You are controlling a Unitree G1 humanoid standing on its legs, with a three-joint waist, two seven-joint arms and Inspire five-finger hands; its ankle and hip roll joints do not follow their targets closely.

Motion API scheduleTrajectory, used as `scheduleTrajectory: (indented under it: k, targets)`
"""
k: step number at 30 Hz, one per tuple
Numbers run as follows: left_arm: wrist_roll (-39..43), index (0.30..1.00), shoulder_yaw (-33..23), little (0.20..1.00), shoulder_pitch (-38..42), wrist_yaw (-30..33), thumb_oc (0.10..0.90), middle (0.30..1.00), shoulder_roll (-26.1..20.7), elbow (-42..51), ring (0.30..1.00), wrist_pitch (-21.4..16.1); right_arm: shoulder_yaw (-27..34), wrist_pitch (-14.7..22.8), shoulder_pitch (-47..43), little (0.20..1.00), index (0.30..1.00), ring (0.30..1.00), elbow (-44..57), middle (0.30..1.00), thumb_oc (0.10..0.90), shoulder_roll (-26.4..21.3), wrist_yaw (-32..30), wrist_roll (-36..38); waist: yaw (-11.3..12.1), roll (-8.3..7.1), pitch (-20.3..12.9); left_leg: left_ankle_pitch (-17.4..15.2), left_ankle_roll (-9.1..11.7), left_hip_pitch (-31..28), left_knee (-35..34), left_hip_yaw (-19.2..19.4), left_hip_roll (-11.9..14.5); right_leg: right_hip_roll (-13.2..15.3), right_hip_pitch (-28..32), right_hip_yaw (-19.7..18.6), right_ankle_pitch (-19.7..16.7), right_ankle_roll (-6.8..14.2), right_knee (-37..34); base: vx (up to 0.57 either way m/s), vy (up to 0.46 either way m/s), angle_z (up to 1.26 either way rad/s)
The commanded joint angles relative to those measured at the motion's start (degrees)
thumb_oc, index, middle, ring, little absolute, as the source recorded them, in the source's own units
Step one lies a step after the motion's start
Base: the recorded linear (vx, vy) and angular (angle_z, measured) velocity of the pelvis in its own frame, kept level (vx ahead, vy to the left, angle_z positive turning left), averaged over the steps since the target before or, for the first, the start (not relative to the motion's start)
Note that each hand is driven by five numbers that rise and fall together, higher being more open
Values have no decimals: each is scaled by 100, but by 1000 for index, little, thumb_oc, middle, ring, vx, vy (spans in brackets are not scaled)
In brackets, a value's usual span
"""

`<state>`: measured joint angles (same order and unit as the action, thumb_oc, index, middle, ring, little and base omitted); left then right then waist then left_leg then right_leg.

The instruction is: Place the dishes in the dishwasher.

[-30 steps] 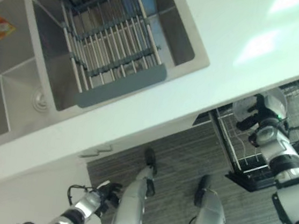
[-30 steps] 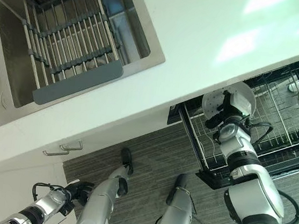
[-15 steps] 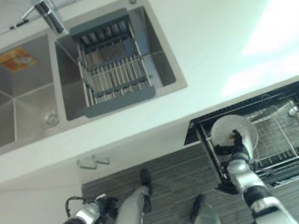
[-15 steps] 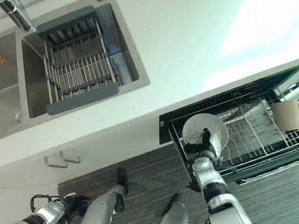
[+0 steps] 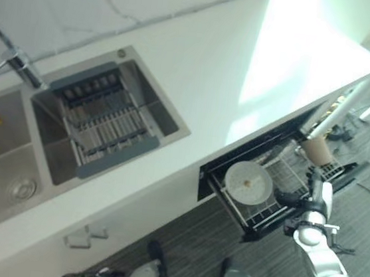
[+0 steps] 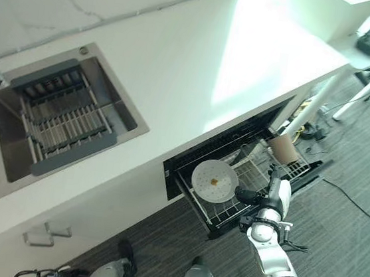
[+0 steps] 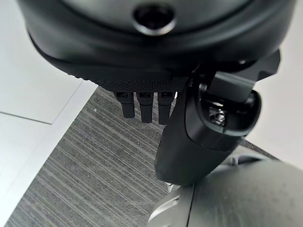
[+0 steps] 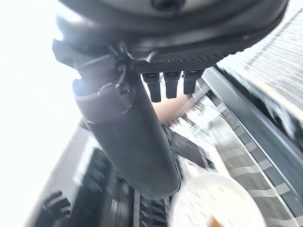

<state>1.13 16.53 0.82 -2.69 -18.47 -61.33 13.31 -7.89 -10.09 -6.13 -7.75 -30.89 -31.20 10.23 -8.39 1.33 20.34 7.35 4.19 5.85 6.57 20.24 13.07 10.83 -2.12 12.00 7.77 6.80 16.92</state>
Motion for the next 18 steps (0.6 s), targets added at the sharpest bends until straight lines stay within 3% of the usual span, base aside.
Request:
scheduleTrajectory:
  k: [1,4,6,8,14,18]
  targets:
    - [-170,900,9,900,-50,-141,800,900,506,53,900,-303,548,1024,-361,900,900,900,716,900,800,-421,-325,-179,-74,20,-124,-1145,428,-66,1062,-34,488,114,-183,206,9,122,27,72,-10,-14]
    - [-46,900,-84,900,-189,-83,800,900,565,-107,900,-510,1210,1767,45,900,900,900,1214,900,800,-468,-1119,-532,-218,-7,-203,-1182,423,-111,1062,67,550,52,-160,146,62,123,27,62,1,-10]
    - [69,900,-137,900,-244,-82,800,900,574,-180,900,-604,1582,2006,292,900,900,900,1277,900,800,-480,-1411,-482,-282,-9,-227,-1197,419,-123,1062,109,566,33,-155,115,81,126,27,37,15,-2]
    - [311,900,-289,900,-336,-128,800,900,548,-265,900,-703,2356,2449,803,900,900,900,1078,900,800,-428,-2034,-126,-434,-36,-264,-1229,419,-139,1062,193,588,2,-161,63,103,141,27,38,2,-12]
    - [541,900,-416,900,-366,-368,800,900,380,-407,900,-926,3540,3106,1578,900,900,900,-324,900,800,-6,-1978,1050,-653,-28,-293,-1243,370,-148,1062,262,593,-61,-89,17,140,70,27,65,1,-10]
    - [771,900,-144,900,-161,-331,800,900,373,-471,900,-919,3586,3104,1565,900,900,900,-1843,900,800,-36,-1961,1113,-601,82,-185,-1205,332,-114,1062,75,537,-141,47,87,185,-96,27,90,31,-1]
